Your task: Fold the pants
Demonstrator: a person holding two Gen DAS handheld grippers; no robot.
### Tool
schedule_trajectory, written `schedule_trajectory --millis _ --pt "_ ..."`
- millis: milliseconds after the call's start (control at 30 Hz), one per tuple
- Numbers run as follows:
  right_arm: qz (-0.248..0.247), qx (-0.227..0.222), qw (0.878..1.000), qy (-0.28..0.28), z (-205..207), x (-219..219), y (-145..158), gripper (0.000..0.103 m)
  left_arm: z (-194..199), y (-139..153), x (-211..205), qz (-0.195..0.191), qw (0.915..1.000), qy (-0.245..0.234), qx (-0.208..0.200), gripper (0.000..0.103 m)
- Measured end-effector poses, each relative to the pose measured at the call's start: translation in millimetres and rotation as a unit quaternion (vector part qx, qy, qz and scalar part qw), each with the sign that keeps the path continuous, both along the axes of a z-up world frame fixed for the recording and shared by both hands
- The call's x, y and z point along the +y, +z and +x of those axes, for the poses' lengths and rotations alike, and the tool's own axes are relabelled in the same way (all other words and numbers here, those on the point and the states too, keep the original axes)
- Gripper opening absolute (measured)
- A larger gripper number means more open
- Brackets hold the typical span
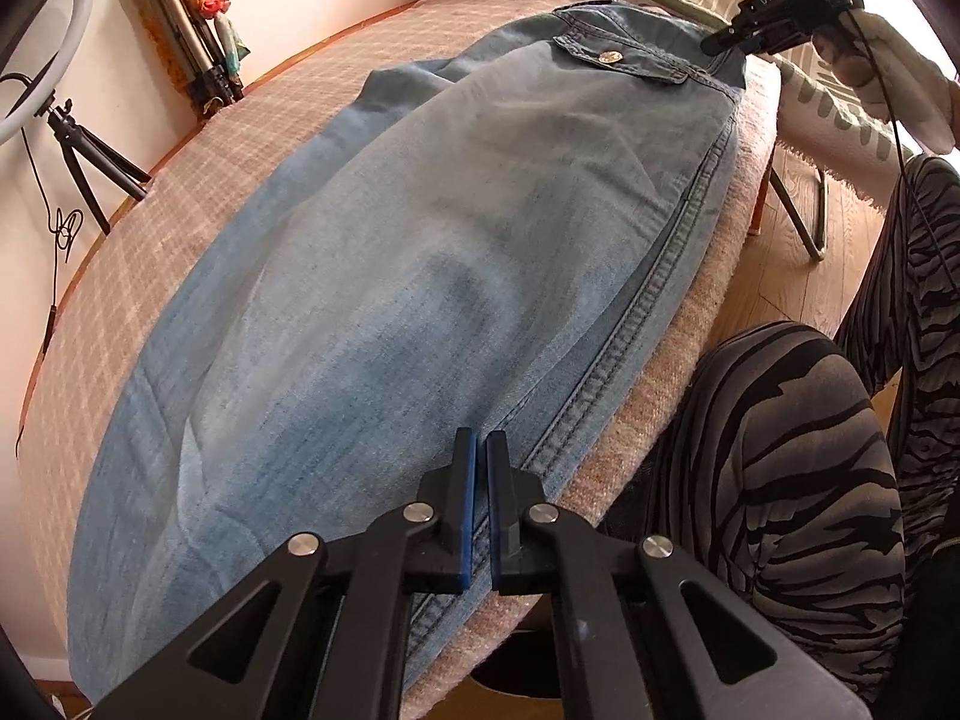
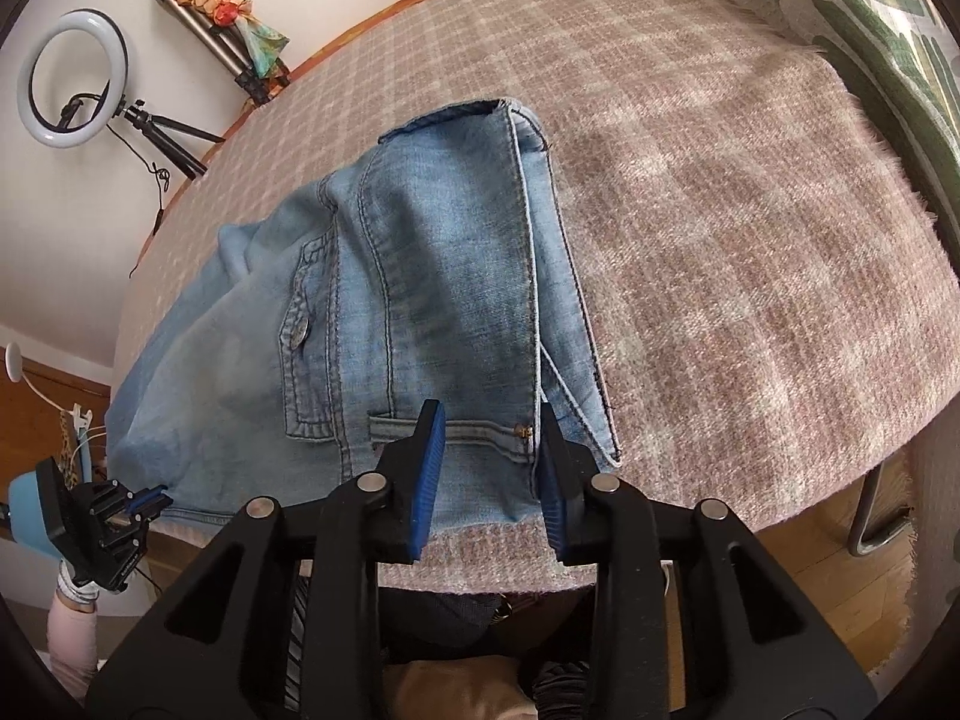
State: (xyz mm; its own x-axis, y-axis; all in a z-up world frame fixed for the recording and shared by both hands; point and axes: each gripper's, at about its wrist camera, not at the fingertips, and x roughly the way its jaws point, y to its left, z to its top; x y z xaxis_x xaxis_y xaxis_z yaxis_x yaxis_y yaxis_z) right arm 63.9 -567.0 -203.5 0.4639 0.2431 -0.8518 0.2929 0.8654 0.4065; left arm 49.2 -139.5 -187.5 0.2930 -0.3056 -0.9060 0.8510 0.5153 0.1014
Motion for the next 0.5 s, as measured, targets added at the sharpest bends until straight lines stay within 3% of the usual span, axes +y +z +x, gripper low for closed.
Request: schedule_trajectory --millis 33,300,500 --pt "-0.005 0.002 1.0 0.005 -0.1 2.4 0.2 0.006 0.5 2.2 1.1 -0.005 1.0 0.003 0.002 0.0" --pt "-0.014 -0.046 0.998 0.026 -20.1 0.7 47.2 0.005 -7.9 36.4 17.1 -0.057 0.9983 0.01 0.008 0.0" --pt "-0.05 0.021 0.998 0.023 -18.6 -6.9 7.8 0.005 -16.2 13.5 14.5 -0.044 0.9984 -0.001 0.036 0.0"
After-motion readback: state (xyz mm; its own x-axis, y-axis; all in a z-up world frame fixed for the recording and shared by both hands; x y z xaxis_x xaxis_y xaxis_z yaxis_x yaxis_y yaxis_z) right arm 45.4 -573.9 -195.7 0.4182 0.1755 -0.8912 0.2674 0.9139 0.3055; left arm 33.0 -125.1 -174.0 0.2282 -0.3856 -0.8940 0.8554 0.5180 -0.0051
